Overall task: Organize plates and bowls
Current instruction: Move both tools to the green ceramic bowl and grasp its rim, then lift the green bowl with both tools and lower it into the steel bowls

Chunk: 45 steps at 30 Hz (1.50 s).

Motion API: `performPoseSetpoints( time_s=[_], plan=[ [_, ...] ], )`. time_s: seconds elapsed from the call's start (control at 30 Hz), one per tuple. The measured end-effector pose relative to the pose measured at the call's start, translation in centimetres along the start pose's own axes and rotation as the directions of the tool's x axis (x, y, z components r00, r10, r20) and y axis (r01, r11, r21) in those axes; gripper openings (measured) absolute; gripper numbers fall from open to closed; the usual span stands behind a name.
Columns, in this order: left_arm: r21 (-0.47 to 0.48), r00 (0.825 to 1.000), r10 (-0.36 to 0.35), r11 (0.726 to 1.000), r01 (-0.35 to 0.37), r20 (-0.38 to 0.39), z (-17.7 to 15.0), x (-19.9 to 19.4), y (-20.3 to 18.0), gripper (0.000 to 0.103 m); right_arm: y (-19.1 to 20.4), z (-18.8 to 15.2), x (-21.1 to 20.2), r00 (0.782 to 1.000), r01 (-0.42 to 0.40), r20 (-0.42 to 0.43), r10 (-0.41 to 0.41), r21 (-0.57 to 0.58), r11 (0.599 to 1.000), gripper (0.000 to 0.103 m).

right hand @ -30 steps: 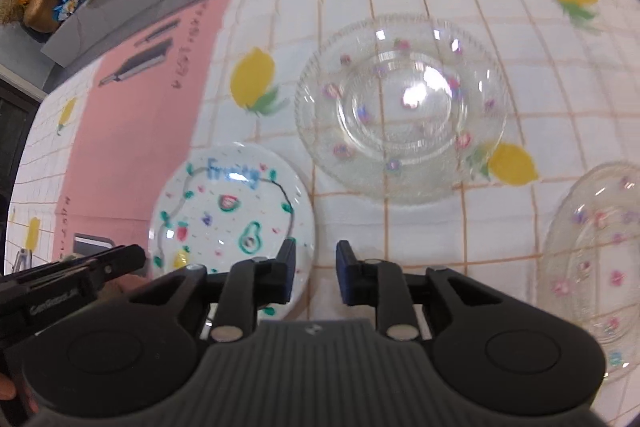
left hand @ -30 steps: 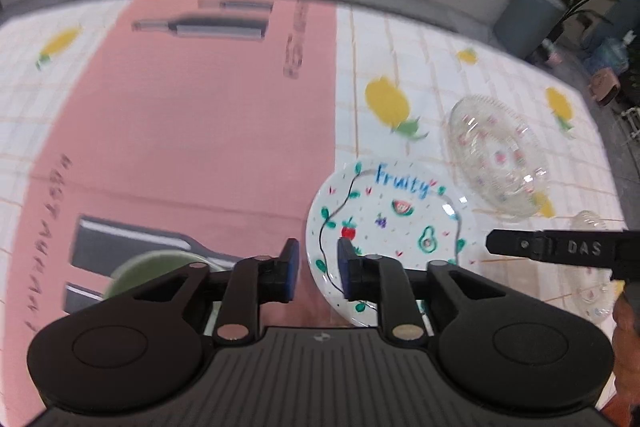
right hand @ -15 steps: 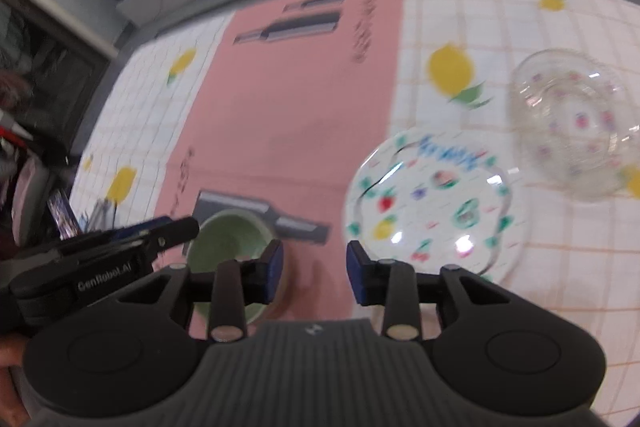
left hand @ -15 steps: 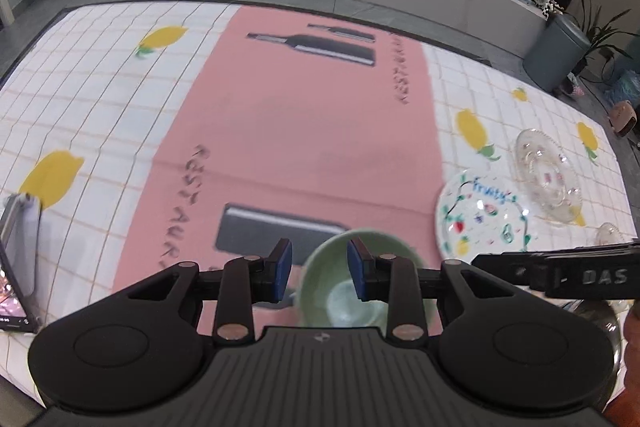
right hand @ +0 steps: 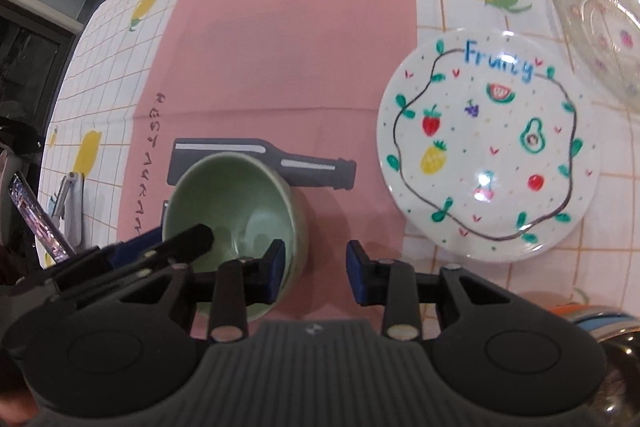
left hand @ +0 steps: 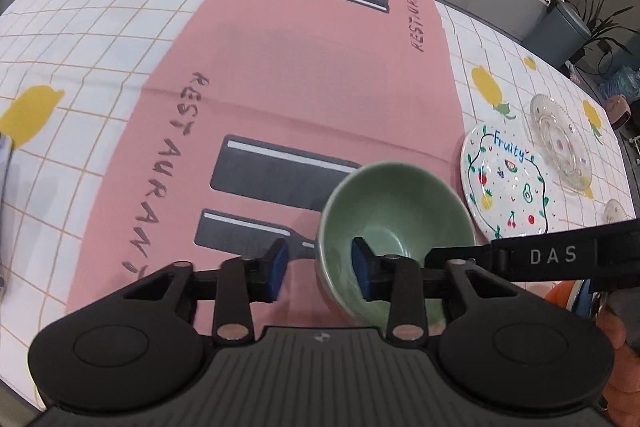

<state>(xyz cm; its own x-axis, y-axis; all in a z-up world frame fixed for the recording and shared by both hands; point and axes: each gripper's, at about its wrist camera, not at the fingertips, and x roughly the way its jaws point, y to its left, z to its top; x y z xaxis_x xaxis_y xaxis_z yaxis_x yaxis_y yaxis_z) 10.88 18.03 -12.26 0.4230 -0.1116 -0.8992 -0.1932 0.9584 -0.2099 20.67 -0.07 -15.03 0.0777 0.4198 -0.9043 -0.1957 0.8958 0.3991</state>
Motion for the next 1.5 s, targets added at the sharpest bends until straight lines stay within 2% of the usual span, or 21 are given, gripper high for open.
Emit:
performPoseSetpoints(
  time_s=[0.03,0.1,0.23,0.33,0.5,0.63,0.87,1.07,1.3,1.5],
  plan=[
    [0.0,1.0,0.0,1.0,0.0,-0.002,-0.1,0.1,0.0,0.031,0.0,-0.1,0.1,1.0,-0.005,-0.001,0.005,0.008,1.0,0.028],
    [0.0,1.0,0.007,1.0,-0.007,-0.001,-0.1,0.1,0.0,0.019,0.0,-0.2,0.2,1.0,-0.012,0.002,0.012,0.02,1.0,0.022],
    [0.001,1.0,-0.001,1.0,0.001,-0.004,0.0,-0.2,-0.1,0.011,0.3,-0.5,0.2,1.0,-0.028,0.012,0.027,0.019,0.999,0.01],
    [0.028,1.0,0.029,0.999,-0.029,-0.002,0.0,-0.2,-0.8,0.01,0.7,-0.5,0.3,1.0,-0.017,0.017,0.017,0.013,1.0,0.009],
    [0.006,1.0,0.011,1.0,-0.011,0.015,0.0,-1.3,-0.9,0.009,0.5,-1.0,0.1,1.0,-0.022,0.019,0.021,0.027,0.999,0.008],
    [0.031,0.999,0.018,0.999,-0.02,0.044,-0.2,-3.1,-2.1,0.009,0.0,-1.6,-1.3,0.998,-0.049,0.035,0.047,0.045,0.998,0.008],
    [0.032,0.994,-0.017,0.999,0.013,0.112,-0.5,-7.2,-5.1,0.009,-0.6,-2.8,-6.5,0.991,-0.077,0.112,0.072,0.038,0.996,0.008],
    [0.104,0.985,-0.07,0.993,0.054,0.159,-1.7,-9.8,-9.7,0.01,-3.1,-5.3,-12.0,0.974,-0.092,0.212,0.08,0.048,0.995,0.007],
    [0.184,0.979,-0.142,0.976,0.114,0.147,-3.6,-10.6,-14.7,0.011,-7.6,-8.7,-16.9,0.952,-0.096,0.299,0.059,0.11,0.989,0.007],
    [0.228,0.983,-0.161,0.964,0.136,0.093,-5.3,-9.2,-17.3,0.011,-11.2,-11.3,-18.3,0.95,-0.091,0.311,0.033,0.176,0.98,0.007]
  ],
)
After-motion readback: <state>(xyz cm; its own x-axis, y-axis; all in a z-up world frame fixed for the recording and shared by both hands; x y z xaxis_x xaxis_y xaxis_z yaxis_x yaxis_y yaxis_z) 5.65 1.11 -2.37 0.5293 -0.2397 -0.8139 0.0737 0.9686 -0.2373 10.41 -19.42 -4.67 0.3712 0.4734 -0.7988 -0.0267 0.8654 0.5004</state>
